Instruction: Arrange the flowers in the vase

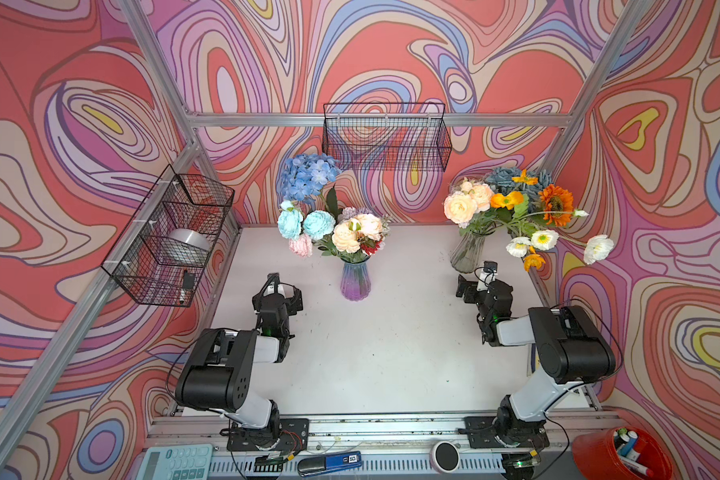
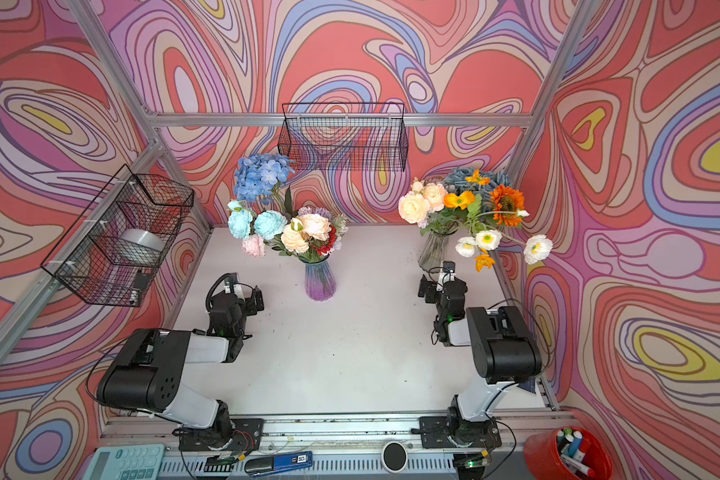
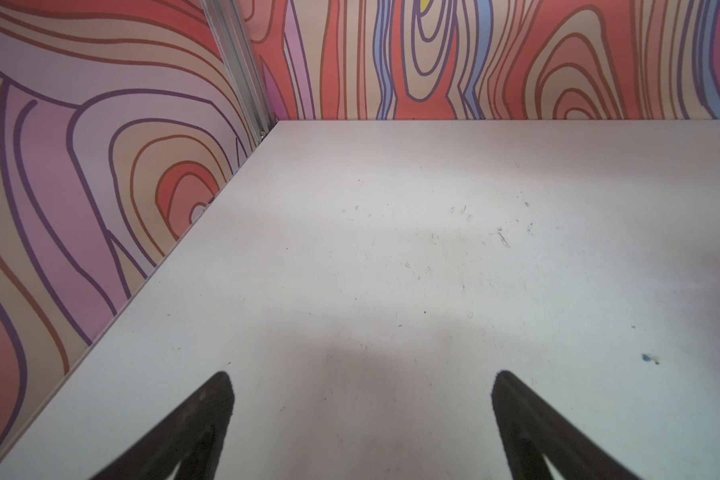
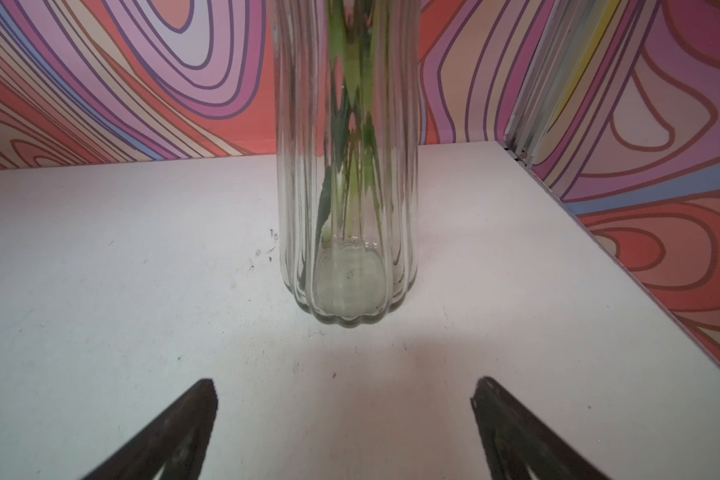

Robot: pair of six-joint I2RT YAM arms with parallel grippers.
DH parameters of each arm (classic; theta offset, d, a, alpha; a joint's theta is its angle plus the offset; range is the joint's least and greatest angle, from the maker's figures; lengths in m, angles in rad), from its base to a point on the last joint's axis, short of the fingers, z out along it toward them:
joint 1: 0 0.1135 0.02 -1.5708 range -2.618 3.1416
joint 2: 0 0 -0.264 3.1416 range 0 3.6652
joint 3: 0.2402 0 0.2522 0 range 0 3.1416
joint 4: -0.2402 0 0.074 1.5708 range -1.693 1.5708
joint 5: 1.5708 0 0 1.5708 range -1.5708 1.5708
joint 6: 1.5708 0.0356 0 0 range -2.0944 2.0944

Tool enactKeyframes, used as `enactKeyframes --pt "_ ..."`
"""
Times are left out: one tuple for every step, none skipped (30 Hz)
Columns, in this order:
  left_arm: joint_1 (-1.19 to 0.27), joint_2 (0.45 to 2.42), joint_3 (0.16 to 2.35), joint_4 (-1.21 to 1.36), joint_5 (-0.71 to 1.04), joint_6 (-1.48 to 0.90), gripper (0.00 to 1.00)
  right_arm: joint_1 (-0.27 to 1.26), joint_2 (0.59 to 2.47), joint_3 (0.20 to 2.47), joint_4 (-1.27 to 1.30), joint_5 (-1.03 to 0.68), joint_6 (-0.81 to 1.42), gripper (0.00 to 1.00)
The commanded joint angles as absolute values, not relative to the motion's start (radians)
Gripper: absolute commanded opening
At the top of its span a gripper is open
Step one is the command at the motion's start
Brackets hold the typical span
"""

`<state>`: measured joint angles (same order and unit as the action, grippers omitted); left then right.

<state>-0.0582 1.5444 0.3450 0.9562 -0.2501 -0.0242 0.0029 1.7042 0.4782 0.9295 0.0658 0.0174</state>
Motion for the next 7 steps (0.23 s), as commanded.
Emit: enactKeyframes --pt "-0.053 1.539 0.357 0.924 -0.238 -0.039 1.00 0.001 1.714 0.479 0.937 0.065 0.023 0.99" --pt "-0.053 1.547 0.352 0.947 -0.238 -0.033 1.00 0.001 1.716 0.480 0.939 0.066 0.023 0.98" --pt "-0.053 1.548 0.350 0.953 -0.238 -0.032 1.00 0.001 1.715 0.480 0.937 0.066 0.023 0.98" --pt "-0.054 1.543 0.356 0.929 -0.238 -0.037 1.00 0.000 1.714 0.480 0.937 0.066 0.023 0.99" --pt "-0.054 1.544 0.363 0.918 -0.237 -0.034 1.00 0.001 1.713 0.477 0.939 0.064 0.023 0.98" --pt "-0.054 1.546 0.366 0.921 -0.236 -0.029 1.00 0.002 1.712 0.473 0.945 0.066 0.023 0.98" --pt "-0.053 1.547 0.363 0.925 -0.241 -0.033 1.00 0.001 1.711 0.472 0.950 0.067 0.023 0.98"
